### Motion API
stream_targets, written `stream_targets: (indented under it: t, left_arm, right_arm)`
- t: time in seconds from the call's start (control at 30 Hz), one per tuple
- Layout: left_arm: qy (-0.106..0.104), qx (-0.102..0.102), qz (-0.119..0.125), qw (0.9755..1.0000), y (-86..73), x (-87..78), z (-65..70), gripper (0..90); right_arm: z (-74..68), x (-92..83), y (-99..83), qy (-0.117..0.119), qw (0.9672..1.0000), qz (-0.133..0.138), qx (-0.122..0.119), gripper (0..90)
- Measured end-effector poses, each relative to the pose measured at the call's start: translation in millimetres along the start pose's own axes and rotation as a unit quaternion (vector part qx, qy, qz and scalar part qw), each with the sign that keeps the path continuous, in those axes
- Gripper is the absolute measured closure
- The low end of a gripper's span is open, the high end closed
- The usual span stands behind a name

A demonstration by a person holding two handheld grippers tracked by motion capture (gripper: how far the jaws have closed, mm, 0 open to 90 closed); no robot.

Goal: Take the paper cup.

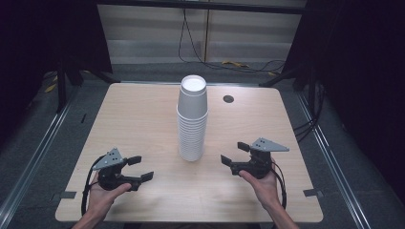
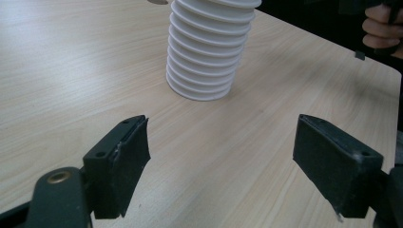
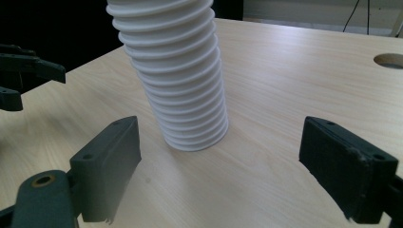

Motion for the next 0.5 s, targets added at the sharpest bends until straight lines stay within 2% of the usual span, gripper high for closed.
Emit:
stream_targets:
  t: [0.03,0.13,0.17,0.27,0.33,0.5]
  left_arm:
    - [0.001,0.001,0.000,1.0000,-0.1,-0.8,0.6,19.4]
    - [0.002,0.010,0.005,0.9999,-0.4,-3.9,0.9,19.3]
    - [0.000,0.010,0.006,0.9999,-0.5,-4.5,1.2,19.3]
    - [-0.001,0.009,0.006,0.9999,-0.5,-5.4,1.4,19.3]
    - [-0.002,0.013,0.007,0.9999,0.0,-5.7,2.2,19.3]
    - [-0.007,0.017,0.007,0.9998,0.6,-4.7,5.4,19.3]
  right_arm:
    - [-1.4,0.1,2.4,-0.002,1.0000,-0.004,-0.003,13.5]
    - [-10.0,1.4,13.8,0.023,0.9997,-0.009,-0.010,14.1]
    - [-11.7,1.6,16.0,0.024,0.9996,-0.010,-0.013,14.0]
    - [-15.1,1.2,23.9,0.029,0.9994,-0.003,-0.021,14.0]
    - [-18.8,0.2,38.8,0.036,0.9990,0.009,-0.026,14.0]
    - [-22.0,-1.0,56.9,0.044,0.9981,0.024,-0.034,14.0]
Point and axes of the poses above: each handheld gripper's, and its own axes: x roughly forward along the jaws, y roughly out of its top, z roughly to its right, the point moved 7 cm from there along x, roughly forward along the jaws, and after that the axes turned 5 degrees about -z, right-handed, at the moved point
